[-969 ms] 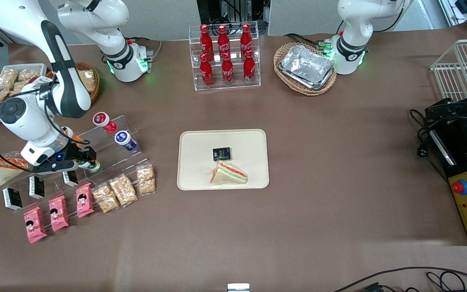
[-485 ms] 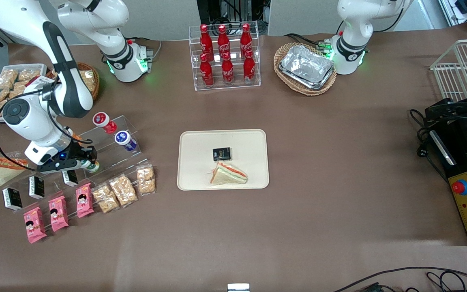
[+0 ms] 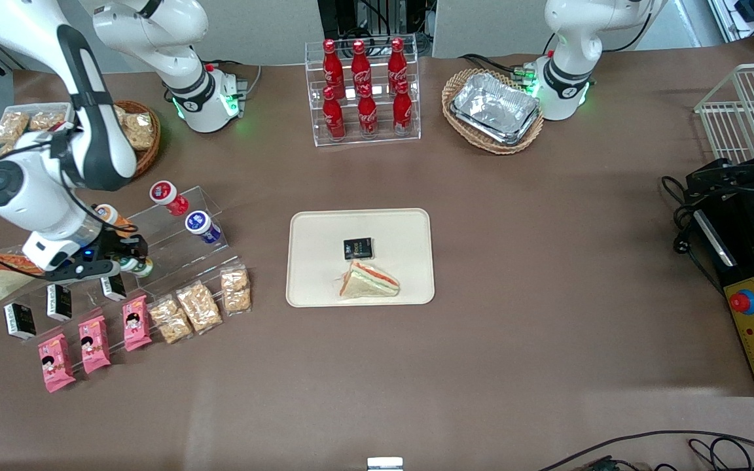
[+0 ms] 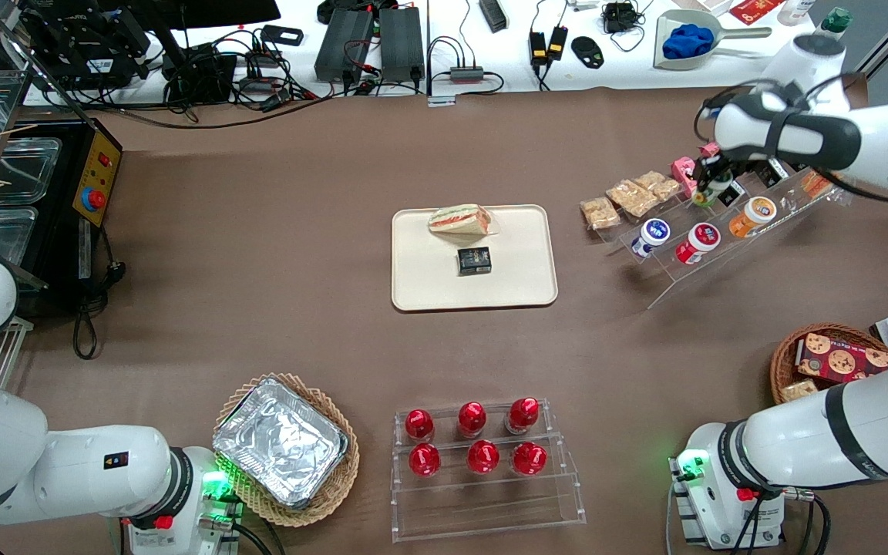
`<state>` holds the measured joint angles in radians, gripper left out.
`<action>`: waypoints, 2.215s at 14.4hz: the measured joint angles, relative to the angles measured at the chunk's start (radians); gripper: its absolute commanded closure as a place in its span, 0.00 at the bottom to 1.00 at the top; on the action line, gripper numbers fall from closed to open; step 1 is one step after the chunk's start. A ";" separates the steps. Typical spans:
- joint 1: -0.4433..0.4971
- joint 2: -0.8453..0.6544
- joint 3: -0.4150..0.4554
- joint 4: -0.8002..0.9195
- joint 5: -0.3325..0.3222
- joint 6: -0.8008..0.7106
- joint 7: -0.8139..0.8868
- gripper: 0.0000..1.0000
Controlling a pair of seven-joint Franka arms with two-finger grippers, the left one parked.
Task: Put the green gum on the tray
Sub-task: 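Lift the green gum bottle out of the rack with the right gripper, then carry the green gum bottle over the cream tray with the right gripper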
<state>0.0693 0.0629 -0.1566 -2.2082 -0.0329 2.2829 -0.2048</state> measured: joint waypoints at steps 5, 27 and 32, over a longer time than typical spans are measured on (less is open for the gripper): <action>0.002 -0.035 0.007 0.282 0.041 -0.444 0.001 0.51; 0.526 0.194 0.128 0.111 0.162 0.106 0.724 0.51; 0.561 0.309 0.128 0.068 0.162 0.227 0.724 0.47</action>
<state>0.6304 0.3718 -0.0286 -2.1403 0.1287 2.5095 0.5192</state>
